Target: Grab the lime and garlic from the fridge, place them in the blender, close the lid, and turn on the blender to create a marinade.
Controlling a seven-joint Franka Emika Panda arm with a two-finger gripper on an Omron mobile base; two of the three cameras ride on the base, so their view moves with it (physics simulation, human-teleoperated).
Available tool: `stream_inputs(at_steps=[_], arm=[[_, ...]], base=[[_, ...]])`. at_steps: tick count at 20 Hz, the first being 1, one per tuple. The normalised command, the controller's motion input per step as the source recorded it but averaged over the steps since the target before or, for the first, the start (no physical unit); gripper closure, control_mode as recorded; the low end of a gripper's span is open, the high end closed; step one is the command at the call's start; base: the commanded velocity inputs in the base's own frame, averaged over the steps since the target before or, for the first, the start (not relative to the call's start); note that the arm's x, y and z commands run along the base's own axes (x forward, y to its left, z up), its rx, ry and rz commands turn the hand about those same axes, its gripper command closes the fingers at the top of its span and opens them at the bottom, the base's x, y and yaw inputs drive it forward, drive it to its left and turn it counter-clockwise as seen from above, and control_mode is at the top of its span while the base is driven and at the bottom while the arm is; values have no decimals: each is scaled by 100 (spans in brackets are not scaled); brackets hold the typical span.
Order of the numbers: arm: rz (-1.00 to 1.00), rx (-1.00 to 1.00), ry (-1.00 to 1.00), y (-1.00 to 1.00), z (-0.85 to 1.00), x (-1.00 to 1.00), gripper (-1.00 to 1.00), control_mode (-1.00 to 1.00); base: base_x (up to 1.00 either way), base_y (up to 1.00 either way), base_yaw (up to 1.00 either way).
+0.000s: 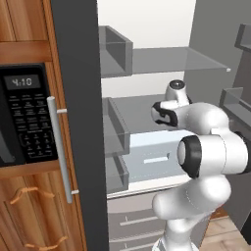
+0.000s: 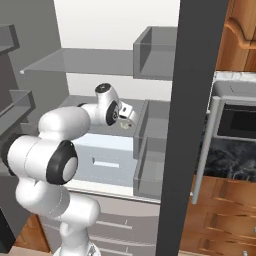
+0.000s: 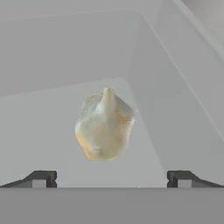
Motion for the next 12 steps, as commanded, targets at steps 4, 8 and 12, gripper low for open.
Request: stream_inputs(at_steps=[4,8,12], arm=[[0,0,3,-4,-24,44,-100,-100],[0,0,0,0,-23,42,-100,-100],[0,0,0,0,-24,32,-100,-100]], base=[[0,0,0],[0,0,0],[0,0,0]])
